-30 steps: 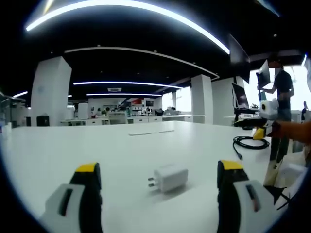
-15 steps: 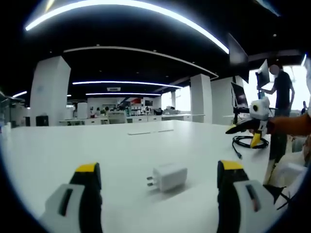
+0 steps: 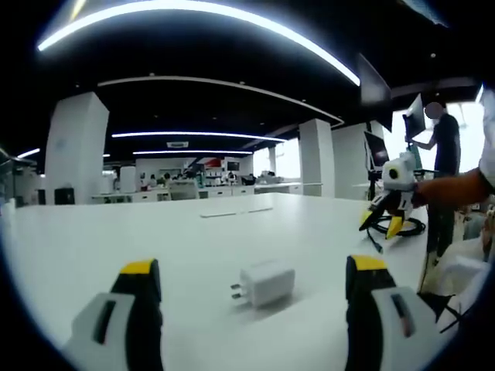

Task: Plug the desk Type‑C cable into the charger adapter.

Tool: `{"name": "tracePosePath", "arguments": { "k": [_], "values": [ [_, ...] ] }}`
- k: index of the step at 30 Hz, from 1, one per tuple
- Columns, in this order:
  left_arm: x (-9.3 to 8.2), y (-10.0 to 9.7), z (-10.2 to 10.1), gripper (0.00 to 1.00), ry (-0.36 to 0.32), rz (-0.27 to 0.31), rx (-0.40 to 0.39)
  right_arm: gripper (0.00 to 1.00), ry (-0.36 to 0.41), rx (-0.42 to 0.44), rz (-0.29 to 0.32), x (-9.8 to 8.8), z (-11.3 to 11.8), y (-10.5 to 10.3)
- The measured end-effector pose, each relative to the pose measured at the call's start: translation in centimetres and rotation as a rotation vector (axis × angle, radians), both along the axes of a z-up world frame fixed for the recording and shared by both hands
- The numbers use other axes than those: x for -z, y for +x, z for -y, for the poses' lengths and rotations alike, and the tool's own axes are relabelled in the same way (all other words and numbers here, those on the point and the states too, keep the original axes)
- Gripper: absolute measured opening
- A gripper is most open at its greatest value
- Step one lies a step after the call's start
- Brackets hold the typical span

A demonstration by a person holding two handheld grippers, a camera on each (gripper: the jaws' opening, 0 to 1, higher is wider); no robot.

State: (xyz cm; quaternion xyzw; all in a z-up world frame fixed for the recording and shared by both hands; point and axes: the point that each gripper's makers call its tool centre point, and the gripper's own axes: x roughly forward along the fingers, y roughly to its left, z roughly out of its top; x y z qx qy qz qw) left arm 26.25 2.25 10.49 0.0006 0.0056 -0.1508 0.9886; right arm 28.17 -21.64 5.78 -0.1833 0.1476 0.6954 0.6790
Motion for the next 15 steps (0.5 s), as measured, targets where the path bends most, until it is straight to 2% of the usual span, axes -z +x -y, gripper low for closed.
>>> {"name": "tracePosePath", "arguments": {
  "k": [4,15],
  "values": [
    [0.0,0.0,0.1,1.0,-0.001,0.0,0.003,0.27,-0.034,-0.05,-0.012,0.4,-0.5,-0.4],
    [-0.4,-0.1,-0.1,1.0,-0.039,0.011,0.007,0.18,-0.102,-0.145,-0.017,1.4,-0.9,-1.2]
  ]
}}
